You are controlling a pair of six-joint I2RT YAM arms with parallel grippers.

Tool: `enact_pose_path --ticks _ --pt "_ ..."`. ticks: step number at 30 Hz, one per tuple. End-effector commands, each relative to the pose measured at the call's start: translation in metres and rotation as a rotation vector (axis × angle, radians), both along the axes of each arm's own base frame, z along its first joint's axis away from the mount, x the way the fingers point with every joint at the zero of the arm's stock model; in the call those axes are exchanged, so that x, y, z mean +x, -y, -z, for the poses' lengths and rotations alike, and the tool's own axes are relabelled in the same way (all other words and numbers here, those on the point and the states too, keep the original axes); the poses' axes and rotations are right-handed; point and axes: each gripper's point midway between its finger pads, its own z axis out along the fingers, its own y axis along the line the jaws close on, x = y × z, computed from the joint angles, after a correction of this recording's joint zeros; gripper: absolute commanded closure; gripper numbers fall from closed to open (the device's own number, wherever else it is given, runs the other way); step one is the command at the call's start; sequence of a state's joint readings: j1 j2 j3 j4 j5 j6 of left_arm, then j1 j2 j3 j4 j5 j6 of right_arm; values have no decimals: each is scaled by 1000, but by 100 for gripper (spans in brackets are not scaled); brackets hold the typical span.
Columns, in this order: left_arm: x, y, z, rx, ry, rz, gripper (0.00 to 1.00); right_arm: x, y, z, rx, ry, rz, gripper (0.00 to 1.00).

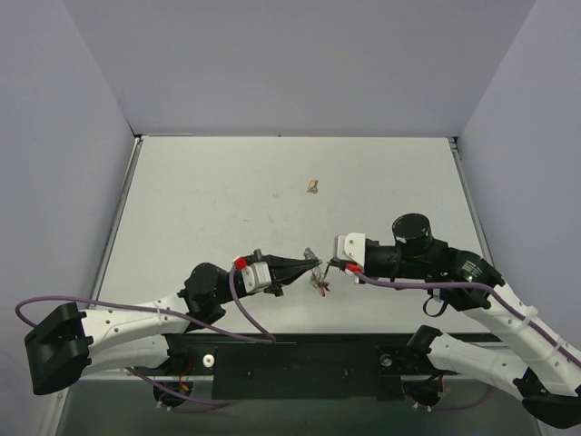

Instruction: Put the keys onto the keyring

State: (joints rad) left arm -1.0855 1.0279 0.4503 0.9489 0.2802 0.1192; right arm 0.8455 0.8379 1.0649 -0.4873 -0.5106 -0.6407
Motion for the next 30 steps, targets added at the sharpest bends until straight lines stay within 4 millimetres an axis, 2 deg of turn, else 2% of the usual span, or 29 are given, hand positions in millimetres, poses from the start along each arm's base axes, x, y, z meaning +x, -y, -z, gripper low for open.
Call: enact_pose_path --ticks 1,2,3,4,7,9,14,23,30 --pt "-1 -19 -38 -192 -28 -2 100 -6 -12 -20 94 -48 -15 100" --pt "-3 -22 -43 -228 -57 18 100 -7 -12 -22 101 -60 -12 100" --pt "0 -26 -39 -240 -101 25 100 -9 -14 -24 109 -71 -21 100" --pt "-1 -32 -47 -292 -95 34 100 -10 -14 -26 119 -81 -22 100" --pt "4 -49 -50 -376 -145 49 100 -12 -14 -25 125 -97 -25 100" --pt "4 -53 -53 -396 -149 60 100 -11 -15 -26 134 -105 -17 100" --pt "1 -52 -55 -392 -157 83 100 -5 -24 -37 203 -137 15 100" --pt "-6 -48 -54 -366 -134 121 100 3 -27 -37 221 -150 54 100" --pt "-8 -43 -55 -340 -111 138 100 4 -29 -28 203 -169 55 100"
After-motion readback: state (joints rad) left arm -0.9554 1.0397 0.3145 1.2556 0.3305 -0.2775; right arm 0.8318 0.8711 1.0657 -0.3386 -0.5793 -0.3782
